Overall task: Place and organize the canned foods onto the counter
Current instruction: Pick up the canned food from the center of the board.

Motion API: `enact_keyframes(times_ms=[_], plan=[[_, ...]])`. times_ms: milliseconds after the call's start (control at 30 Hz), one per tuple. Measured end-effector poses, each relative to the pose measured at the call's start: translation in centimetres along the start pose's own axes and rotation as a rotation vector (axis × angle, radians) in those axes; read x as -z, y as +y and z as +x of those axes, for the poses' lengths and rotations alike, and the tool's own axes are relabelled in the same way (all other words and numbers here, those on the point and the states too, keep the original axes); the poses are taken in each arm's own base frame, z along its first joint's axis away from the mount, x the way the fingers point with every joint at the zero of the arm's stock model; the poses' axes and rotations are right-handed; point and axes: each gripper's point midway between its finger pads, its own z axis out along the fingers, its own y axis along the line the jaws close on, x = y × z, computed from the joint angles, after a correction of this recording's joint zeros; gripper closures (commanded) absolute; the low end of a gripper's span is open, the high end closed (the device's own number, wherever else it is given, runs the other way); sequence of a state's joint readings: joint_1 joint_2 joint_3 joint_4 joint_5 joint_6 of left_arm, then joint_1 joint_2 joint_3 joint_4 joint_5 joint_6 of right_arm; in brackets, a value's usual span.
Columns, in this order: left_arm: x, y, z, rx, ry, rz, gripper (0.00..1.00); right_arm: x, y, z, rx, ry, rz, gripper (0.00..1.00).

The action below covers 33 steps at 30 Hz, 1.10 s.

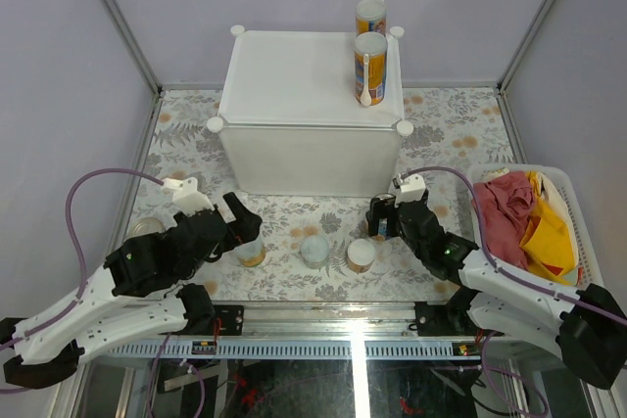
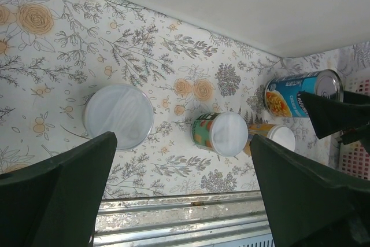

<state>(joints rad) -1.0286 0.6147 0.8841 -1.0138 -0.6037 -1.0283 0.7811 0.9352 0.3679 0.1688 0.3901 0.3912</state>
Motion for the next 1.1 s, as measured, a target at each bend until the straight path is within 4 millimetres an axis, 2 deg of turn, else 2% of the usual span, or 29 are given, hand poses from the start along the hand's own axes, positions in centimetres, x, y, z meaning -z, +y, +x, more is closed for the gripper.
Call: enact_keyframes(times_ms=[200,367,733,867,1100], plan=[[0.2,0.3,-0.1,0.018,-0.006,-0.005,0.00,0.9,0.1,0.5,0.037,0.031,-0.017,0.85],[0.2,0.2,-0.1,0.024,-0.007,-0.005,0.00,1.5,0.2,0.6,0.074,0.081,-0.013,0.89],[0.2,0.3,-0.3,0.037,-0.014,-0.006,0.00,2.2,-0.1,0.4,0.160,0.150,0.002,0.92],[0.2,0.3,-0.3,0.037,-0.017,-0.008,0.00,2.5,0.1,-0.1,0.178,0.155,-0.003,0.93],[0.2,0.4,-0.4,0.038,-0.023,-0.011,0.00,2.9,1.8,-2.6,0.210,0.128,-0.039,0.93]])
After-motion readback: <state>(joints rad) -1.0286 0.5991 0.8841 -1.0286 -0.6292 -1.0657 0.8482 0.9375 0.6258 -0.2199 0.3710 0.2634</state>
